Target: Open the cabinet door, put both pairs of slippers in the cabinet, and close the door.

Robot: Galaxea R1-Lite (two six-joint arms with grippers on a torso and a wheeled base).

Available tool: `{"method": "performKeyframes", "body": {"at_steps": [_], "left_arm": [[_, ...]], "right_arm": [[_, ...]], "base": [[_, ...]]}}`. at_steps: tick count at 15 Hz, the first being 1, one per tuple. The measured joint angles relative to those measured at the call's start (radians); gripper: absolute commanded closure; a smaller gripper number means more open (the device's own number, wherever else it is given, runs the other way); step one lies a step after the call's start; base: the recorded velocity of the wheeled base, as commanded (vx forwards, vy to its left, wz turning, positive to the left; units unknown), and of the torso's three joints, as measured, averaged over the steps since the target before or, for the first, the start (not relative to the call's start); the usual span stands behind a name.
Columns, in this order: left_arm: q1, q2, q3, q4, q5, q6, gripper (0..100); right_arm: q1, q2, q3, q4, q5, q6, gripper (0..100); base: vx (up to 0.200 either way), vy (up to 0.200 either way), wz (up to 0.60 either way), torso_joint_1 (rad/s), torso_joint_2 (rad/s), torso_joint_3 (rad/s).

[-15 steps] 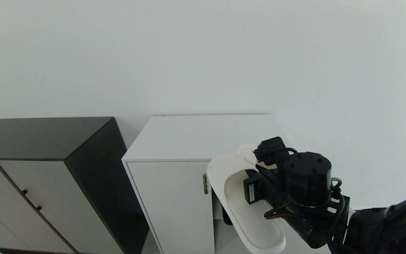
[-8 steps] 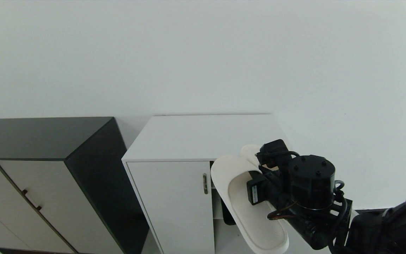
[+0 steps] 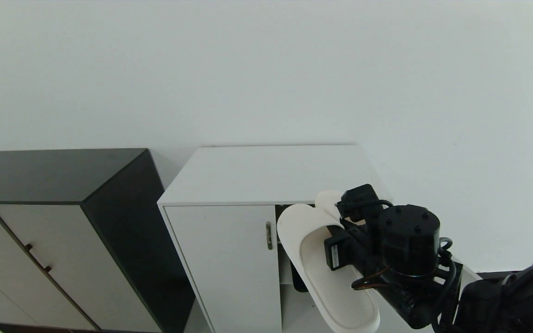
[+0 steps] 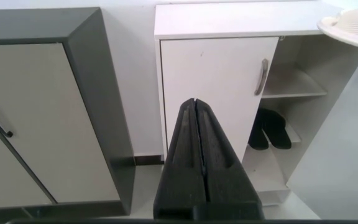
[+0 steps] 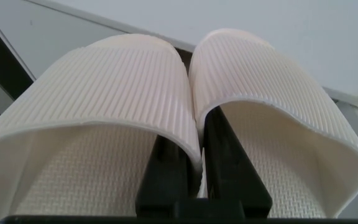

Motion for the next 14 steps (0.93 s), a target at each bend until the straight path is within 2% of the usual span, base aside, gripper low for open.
{"method": "performKeyframes", "body": {"at_steps": [14], "left_arm": [[0.0, 0.0, 0.0, 0.0, 0.0, 0.0, 100]], "right_arm": [[0.0, 0.008, 0.003, 0.001, 0.0, -0.008, 100]], "base": [[0.0, 0.0, 0.0, -0.211, 0.53, 0.315]]}}
